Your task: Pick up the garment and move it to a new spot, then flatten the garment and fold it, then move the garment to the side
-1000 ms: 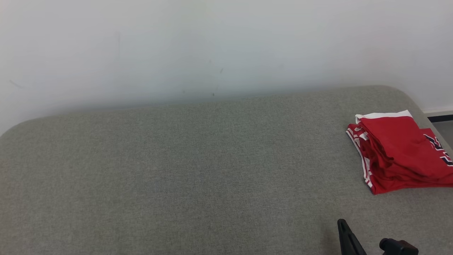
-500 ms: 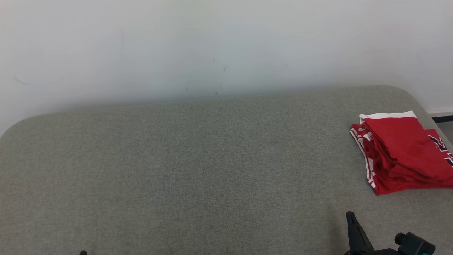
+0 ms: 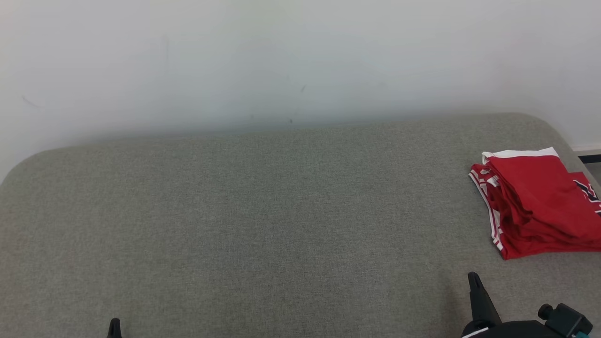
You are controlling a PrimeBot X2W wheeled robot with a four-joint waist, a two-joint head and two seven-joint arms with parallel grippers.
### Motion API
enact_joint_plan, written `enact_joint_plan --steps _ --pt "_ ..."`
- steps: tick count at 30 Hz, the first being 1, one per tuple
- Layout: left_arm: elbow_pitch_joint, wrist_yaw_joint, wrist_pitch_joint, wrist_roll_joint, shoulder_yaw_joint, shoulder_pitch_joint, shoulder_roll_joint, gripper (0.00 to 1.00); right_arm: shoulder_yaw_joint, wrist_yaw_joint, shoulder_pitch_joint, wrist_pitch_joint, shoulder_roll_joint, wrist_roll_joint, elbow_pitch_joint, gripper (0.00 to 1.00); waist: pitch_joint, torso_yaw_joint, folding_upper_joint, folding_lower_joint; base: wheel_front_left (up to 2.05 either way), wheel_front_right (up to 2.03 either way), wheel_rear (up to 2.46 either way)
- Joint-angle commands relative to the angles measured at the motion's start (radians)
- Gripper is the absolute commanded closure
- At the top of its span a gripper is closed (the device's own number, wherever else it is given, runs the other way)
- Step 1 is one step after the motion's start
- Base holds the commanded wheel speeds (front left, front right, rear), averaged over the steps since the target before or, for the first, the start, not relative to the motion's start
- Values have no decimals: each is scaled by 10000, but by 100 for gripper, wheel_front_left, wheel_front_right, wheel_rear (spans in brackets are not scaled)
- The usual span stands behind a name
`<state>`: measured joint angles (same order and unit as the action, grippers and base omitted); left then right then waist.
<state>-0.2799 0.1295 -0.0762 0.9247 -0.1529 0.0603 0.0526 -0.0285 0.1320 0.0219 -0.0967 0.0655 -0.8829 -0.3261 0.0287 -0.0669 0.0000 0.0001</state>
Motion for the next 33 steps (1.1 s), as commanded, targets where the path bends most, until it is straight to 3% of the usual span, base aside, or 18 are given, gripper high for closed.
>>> enact_joint_plan --steps 1,33 --pt "150 8 48 249 9 -236 29 100 62 -8 238 43 71 -283 171 100 -5 10 0 0 0 0 0" --pt "264 13 957 3465 191 -979 4 100 589 -15 553 938 78 -3787 509 100 -129 271 0 0 0 0 0"
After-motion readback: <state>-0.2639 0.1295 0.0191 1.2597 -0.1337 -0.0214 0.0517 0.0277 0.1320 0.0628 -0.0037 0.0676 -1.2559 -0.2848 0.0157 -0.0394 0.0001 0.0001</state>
